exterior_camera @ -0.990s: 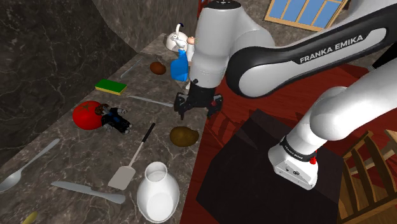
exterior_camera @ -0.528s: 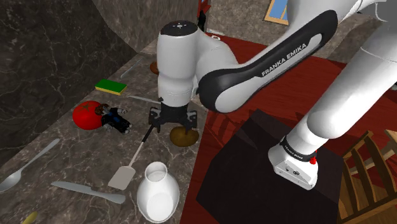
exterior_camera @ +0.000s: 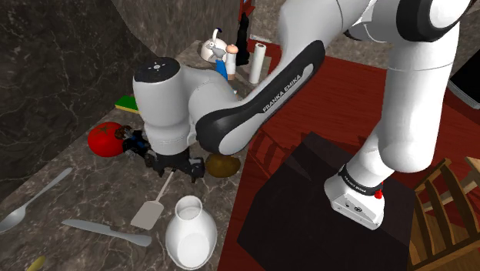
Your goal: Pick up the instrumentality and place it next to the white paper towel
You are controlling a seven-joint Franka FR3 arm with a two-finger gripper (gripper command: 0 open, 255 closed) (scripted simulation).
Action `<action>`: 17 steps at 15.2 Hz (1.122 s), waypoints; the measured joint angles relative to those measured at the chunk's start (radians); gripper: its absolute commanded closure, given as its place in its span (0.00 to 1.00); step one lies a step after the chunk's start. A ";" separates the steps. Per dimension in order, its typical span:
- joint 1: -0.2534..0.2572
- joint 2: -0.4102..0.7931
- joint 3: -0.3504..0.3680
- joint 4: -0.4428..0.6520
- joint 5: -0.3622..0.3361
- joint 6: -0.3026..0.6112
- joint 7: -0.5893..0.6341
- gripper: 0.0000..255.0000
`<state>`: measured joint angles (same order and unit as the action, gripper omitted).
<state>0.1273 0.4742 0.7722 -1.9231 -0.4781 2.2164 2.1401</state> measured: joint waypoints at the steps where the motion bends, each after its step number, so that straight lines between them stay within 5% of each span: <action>1: 0.033 0.042 -0.022 0.049 -0.020 -0.015 0.028 0.00; 4: 0.130 0.169 -0.083 0.201 -0.069 -0.056 0.101 0.00; 6: 0.150 0.202 -0.100 0.232 -0.082 -0.056 0.117 0.00; 17: 0.174 0.264 -0.136 0.241 -0.121 -0.008 0.140 0.00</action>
<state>0.3011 0.7377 0.6364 -1.6824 -0.5992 2.2083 2.2802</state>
